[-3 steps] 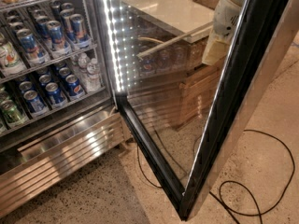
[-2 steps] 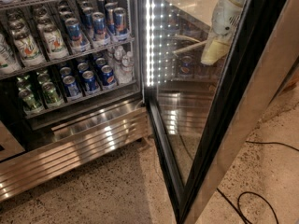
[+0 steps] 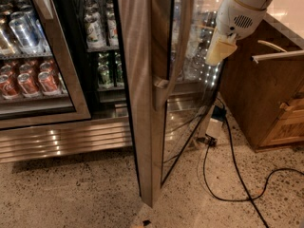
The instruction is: Close right fridge door
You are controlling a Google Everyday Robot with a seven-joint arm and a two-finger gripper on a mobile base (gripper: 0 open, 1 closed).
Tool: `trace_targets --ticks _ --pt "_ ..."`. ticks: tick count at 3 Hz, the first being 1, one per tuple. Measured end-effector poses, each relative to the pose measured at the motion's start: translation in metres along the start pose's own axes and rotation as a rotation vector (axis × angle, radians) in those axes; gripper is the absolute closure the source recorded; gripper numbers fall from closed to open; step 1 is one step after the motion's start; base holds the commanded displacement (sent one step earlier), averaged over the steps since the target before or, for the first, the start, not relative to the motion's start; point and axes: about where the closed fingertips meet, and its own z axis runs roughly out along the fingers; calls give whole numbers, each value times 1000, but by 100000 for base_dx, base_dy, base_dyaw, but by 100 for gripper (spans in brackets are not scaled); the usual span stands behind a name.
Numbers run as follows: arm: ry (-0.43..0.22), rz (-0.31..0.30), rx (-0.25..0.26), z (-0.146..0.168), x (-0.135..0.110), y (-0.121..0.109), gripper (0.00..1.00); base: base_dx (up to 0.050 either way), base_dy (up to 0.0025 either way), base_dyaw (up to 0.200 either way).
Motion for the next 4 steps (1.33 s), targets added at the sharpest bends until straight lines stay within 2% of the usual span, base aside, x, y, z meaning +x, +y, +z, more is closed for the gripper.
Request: trace_targets --ticks 1,2,4 --pt "0 0 0 0 0 0 100 -2441 -210 17356" --pt "0 0 0 0 0 0 100 3951 231 12619" --pt "0 0 0 0 0 0 100 4947 3 -66"
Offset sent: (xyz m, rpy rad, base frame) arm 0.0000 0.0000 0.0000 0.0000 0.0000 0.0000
